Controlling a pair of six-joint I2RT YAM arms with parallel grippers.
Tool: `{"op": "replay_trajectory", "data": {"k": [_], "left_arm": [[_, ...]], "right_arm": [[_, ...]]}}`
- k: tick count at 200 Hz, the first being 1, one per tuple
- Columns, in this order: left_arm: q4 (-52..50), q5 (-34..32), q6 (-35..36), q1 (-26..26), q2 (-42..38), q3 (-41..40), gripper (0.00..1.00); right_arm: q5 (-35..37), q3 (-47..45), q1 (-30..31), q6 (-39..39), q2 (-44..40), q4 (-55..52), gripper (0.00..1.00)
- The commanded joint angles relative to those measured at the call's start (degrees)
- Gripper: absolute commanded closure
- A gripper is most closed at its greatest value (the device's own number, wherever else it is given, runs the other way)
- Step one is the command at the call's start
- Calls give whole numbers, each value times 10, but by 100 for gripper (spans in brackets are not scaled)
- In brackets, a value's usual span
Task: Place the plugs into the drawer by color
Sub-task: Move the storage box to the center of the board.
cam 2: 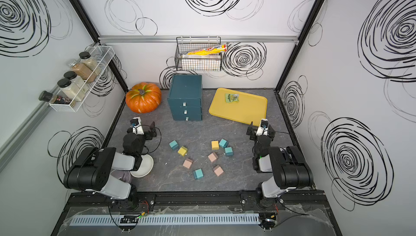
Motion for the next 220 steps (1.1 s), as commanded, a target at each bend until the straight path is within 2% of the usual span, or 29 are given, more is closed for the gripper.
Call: {"op": "replay_trajectory", "data": {"k": [1,130,168,206,220], "left_arm": [[23,-2,5,-3,3,9,1],[23,0,5,-2,3,9,1],[33,44,-4,18,1,3,1],[32,43,-4,18,1,3,1],[20,24,-13,18,-8,9,1]], "right_arm": [[0,-3,0,1,1,19,0],[0,-1,0,1,1,17,0],[0,-1,0,1,1,17,0],[1,-3,0,1,0,18,0],[11,-13,-1,4,-11,34,0]]}}
